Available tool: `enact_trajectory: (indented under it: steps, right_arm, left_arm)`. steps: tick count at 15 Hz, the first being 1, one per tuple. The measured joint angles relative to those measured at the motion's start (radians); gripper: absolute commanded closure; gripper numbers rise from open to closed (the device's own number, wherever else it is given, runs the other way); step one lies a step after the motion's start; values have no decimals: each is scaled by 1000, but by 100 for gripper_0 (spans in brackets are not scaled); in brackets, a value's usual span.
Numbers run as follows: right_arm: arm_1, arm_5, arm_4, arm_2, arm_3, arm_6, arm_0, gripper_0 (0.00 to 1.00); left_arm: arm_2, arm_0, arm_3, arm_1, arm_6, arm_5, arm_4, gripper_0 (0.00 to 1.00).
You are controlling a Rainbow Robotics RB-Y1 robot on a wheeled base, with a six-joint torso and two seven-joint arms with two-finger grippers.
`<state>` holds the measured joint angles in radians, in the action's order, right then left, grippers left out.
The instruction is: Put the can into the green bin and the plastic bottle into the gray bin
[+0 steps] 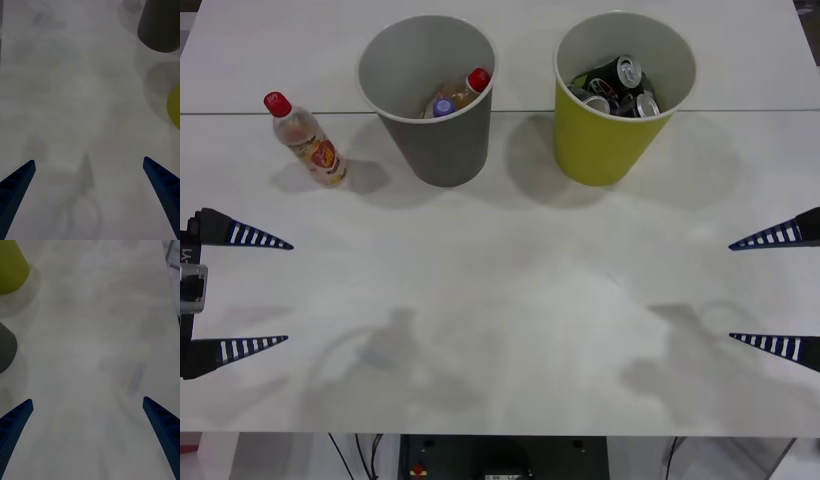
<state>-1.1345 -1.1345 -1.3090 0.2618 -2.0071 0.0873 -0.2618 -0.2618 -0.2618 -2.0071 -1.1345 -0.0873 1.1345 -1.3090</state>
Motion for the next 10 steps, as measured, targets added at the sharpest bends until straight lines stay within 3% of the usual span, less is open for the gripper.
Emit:
enact_trajectory:
  steps: [10]
  right_arm:
    - [0, 0, 0, 0, 0, 0, 0, 0]
  left_arm:
    - [-4, 14, 12, 36, 42, 6, -24, 0]
